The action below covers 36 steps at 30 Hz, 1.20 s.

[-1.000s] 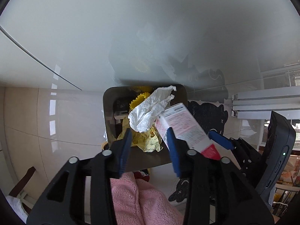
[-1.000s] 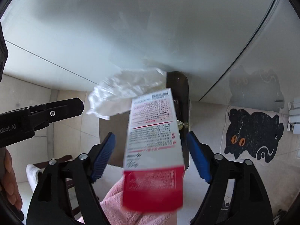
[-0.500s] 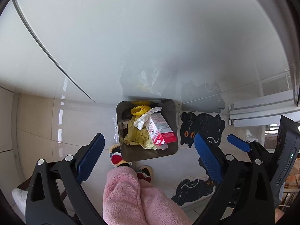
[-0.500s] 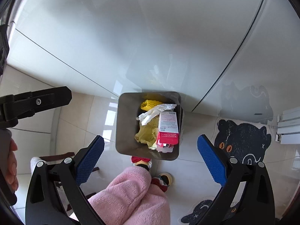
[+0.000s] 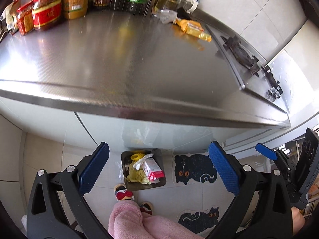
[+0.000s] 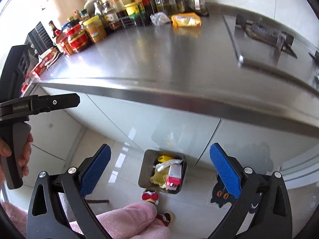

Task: Collect trash
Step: 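Move both tools back over the counter toward the plastic bag and snack packet, then grasp the clear plastic bag with the left tool while the right tool grasps the orange snack packet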

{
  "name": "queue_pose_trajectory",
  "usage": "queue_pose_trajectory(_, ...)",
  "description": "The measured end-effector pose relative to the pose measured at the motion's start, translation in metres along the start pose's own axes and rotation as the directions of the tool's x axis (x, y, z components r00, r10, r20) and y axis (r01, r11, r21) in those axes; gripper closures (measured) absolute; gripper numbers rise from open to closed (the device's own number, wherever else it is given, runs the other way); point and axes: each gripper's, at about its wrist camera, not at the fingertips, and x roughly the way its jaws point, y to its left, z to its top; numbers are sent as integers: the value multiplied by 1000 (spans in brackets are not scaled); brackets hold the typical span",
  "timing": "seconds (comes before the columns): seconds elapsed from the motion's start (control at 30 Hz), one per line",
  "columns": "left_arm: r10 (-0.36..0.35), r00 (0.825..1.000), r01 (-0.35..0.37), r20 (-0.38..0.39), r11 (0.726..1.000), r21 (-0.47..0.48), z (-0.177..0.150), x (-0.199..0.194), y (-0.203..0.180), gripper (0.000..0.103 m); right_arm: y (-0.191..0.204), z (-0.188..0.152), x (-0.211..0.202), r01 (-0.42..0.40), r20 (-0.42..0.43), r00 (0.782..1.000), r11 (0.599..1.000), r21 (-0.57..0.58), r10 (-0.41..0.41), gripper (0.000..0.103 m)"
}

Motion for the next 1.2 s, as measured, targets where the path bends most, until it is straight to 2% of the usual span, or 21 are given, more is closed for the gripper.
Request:
queue_pose_trajectory(0.13, 4, 999, -5, 42, 1000, 23, 35, -20, -9, 8, -4, 37, -23, 6, 93, 996, 1000, -12, -5, 3)
queue_pose_trajectory(0.23, 25, 998, -27, 56, 999, 39, 61, -23, -12, 8, -11, 64, -25, 15, 148, 989, 1000, -17, -13, 3)
queue_pose_trajectory(0.4, 51, 998, -53, 43, 998, 41, 109, -8, -10, 8, -17, 112, -11, 71, 169, 984, 996, -62, -59, 3)
queue_pose_trajectory(0.6, 64, 996, -68, 54, 995, 75, 167, 17, -18, 8, -36, 165, 24, 95, 151, 984, 995, -31, -89, 3)
queue_pose_trajectory(0.8, 82, 995, -87, 62, 993, 79, 213, 55, -23, 8, -53, 200, 64, 113, 121, 986, 993, 21, -115, 3)
queue_pose_trajectory(0.9, 82, 995, -86, 53, 993, 83, 233, 73, -24, 8, -60, 215, 84, 91, 102, 990, 995, 39, -95, 3)
queue_pose_trajectory(1.2, 66, 996, -72, 57, 992, 108, 278, 118, -30, 9, -71, 247, 139, 118, 46, 992, 993, 11, -118, 4)
